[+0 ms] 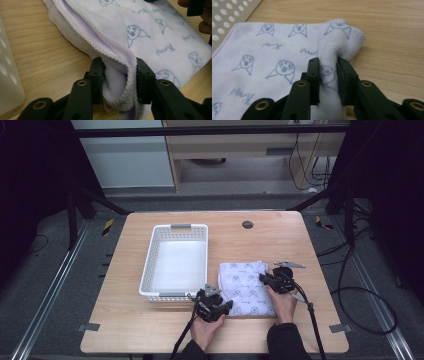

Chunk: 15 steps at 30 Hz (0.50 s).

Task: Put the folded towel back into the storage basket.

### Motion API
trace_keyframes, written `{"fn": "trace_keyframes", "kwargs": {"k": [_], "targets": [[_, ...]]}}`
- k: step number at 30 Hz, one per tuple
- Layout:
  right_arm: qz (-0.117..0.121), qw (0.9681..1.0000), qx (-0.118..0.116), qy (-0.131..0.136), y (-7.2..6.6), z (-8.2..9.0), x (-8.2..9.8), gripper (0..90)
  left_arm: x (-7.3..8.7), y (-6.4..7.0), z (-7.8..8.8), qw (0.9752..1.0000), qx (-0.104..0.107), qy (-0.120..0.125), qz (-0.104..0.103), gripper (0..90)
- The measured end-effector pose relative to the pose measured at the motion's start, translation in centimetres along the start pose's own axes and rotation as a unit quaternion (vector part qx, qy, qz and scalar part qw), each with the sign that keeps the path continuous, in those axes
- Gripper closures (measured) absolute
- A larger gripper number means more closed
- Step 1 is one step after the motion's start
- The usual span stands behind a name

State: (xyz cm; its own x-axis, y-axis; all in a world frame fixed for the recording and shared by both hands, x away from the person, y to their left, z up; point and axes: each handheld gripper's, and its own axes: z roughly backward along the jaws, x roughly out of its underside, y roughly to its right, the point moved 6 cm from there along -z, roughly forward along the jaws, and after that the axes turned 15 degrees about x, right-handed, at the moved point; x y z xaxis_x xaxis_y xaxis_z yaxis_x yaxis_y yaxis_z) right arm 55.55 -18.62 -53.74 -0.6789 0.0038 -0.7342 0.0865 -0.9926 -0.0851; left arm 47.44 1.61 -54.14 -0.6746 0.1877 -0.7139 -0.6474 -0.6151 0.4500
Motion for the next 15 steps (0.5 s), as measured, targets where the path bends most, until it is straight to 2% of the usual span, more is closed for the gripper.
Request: {"fn": "trace_keyframes", "kwargs": {"k": [6,7,15], "targets": [[0.011,0.9999,-0.001,0.012,-0.1,0.5,-0.2,78.6,-0.2,0.4,0.3,0.9997,-0.013,0.005,-0.019,73.1],[0.013,0.9998,-0.002,0.018,-0.2,0.9,-0.4,78.8,-0.4,0.5,0.5,0.9995,-0.014,0.014,-0.024,73.5],[0.020,0.9987,-0.015,0.043,-0.6,3.2,-1.9,78.9,-1.8,1.5,2.4,0.9984,0.000,0.038,-0.043,74.5]]}}
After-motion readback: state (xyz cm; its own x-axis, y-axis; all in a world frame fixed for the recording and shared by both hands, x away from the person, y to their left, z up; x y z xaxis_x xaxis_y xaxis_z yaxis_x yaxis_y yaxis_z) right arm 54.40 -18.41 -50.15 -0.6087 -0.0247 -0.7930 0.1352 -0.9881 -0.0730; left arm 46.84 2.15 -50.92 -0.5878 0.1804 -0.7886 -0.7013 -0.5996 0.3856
